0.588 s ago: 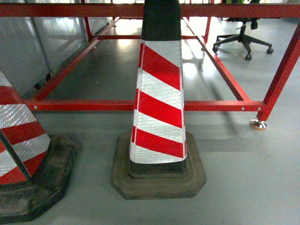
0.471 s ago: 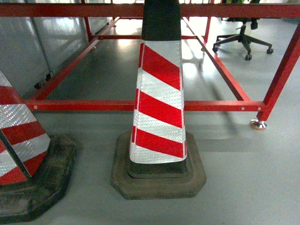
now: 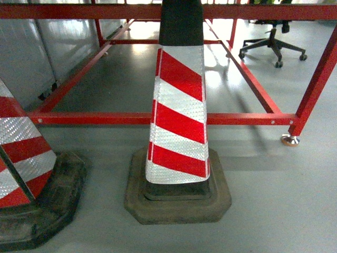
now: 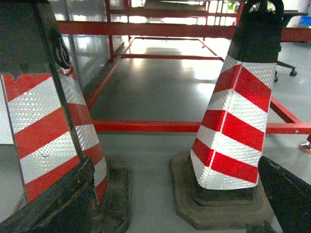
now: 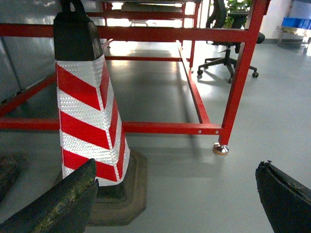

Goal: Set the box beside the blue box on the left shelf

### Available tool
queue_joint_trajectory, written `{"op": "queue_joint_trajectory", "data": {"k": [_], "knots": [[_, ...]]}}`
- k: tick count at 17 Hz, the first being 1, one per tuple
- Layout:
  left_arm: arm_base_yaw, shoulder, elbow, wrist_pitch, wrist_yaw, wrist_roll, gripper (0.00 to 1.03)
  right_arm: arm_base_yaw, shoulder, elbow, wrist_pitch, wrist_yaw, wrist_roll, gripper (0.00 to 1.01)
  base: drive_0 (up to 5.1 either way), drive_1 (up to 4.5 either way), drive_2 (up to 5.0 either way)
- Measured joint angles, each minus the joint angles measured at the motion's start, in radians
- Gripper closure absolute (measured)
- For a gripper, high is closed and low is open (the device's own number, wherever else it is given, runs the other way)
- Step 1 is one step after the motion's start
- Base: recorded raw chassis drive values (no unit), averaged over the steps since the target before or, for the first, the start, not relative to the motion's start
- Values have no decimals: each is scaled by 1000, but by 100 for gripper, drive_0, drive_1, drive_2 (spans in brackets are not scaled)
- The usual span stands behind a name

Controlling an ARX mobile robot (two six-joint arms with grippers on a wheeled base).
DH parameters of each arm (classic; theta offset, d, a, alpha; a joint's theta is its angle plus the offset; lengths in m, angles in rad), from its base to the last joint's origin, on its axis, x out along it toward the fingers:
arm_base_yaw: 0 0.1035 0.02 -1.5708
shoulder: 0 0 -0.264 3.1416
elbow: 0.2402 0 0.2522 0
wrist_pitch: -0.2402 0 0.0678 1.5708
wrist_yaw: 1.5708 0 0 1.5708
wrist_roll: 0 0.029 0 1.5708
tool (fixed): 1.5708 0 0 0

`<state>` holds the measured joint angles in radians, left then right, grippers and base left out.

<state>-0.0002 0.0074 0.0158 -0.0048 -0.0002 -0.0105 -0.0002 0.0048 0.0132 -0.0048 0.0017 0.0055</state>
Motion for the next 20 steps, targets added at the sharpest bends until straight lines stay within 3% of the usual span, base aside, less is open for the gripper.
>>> {"op": "queue_joint_trajectory", "data": {"k": [20], "knots": [[0, 0, 0, 0, -2, 0, 5, 0, 0, 0, -2, -2, -3, 3, 0, 0, 0]]}}
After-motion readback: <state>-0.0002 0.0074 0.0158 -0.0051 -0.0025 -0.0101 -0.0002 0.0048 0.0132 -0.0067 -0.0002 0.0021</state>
